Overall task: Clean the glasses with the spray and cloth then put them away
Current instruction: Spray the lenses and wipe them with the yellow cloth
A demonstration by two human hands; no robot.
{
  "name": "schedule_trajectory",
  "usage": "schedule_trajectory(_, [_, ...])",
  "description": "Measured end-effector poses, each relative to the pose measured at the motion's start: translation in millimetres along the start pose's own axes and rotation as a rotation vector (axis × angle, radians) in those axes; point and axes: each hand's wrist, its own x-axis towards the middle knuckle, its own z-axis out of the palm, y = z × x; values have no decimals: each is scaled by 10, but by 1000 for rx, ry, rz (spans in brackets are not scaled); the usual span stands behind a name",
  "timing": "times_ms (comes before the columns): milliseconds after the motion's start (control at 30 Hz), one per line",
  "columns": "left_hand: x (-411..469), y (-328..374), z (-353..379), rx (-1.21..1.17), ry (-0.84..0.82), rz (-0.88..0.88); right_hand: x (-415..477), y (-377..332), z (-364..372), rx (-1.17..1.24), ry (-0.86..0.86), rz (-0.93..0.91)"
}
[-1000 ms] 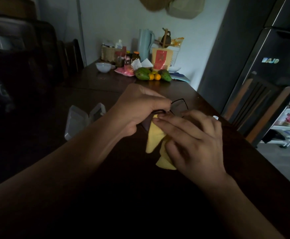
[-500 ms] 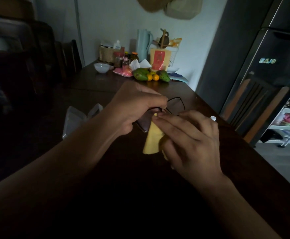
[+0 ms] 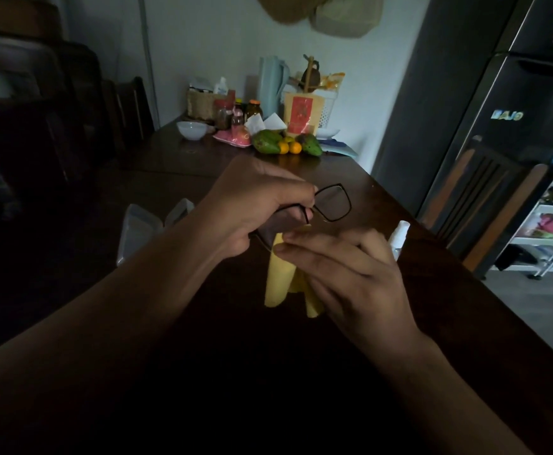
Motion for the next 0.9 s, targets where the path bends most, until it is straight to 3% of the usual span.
schedule_trajectory(267, [-6,0,43,18,7,23,29,-9,40,-84,81,61])
schedule_trajectory(467, [-18,8,40,-14,-10,-17,14,-30,32,46,7,-6])
schedule_trajectory(733, [-2,18,45,-1,9,19,36,-8,33,-26,89,98])
schedule_trajectory(900, [-3,22,18,38,-5,26,63,-77,60,5,33,9])
